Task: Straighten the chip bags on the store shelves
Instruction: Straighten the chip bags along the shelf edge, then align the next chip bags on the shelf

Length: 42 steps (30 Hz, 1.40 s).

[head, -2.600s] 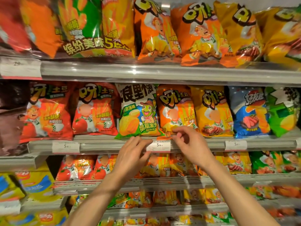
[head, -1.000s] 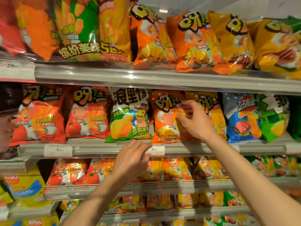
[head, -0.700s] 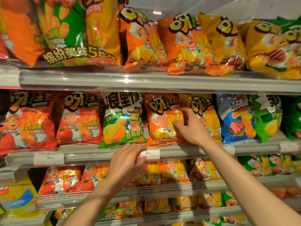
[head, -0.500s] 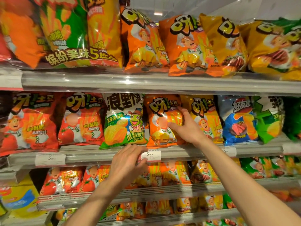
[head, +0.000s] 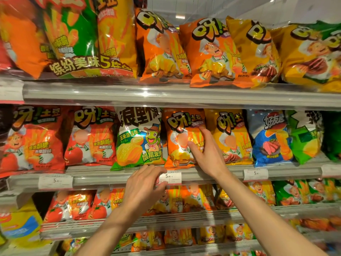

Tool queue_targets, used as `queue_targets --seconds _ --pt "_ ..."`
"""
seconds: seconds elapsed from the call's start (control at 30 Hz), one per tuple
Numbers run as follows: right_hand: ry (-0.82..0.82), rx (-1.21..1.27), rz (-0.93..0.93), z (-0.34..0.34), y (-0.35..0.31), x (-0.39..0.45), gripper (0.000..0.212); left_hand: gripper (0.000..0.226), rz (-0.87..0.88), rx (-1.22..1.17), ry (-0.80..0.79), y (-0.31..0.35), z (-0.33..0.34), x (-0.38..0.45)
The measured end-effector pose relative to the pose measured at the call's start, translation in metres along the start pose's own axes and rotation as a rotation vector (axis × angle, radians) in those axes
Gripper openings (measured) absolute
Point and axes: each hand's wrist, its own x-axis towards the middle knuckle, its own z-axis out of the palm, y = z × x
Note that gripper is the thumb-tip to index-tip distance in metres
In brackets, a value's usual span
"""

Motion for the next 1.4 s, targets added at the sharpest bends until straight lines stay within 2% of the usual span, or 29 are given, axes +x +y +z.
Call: queue_targets --seconds 0.43,0.63,0.77,0.87,1.07,1.2,1.33,1.4 --pt "-0.027 -0.004 0.063 0.003 -0.003 -0.012 0.07 0.032 0.002 -0.073 -0.002 -0.002 0.0 -0.002" --pt "0.013 -0.077 0.057 0.011 -0.002 -0.054 0.074 0.033 0.183 -0.063 0.179 -0.014 0.016 -0.012" --pt "0.018 -0.195 0.021 0.015 0.0 -0.095 0.074 0.041 0.205 -0.049 0.105 -0.02 0.019 -0.024" --pt "-0.026 -0.264 0.052 0.022 0.01 -0.131 0.072 0.039 0.262 -0.097 0.116 -0.027 0.031 -0.046" --pt "-0.237 -0.257 0.231 0.029 0.042 -0.204 0.073 0.058 0.086 -0.201 -0.054 -0.021 0.043 -0.095" --pt "-0.297 -0.215 0.343 0.023 0.067 -0.234 0.092 0.061 -0.035 -0.261 -0.104 -0.014 0.06 -0.117" --pt "-0.246 -0.172 0.343 0.005 0.102 -0.248 0.075 0.055 -0.096 -0.288 -0.07 0.013 0.077 -0.13" --pt "-0.236 -0.052 0.45 -0.011 0.119 -0.243 0.067 0.051 -0.101 -0.318 -0.043 0.032 0.085 -0.13"
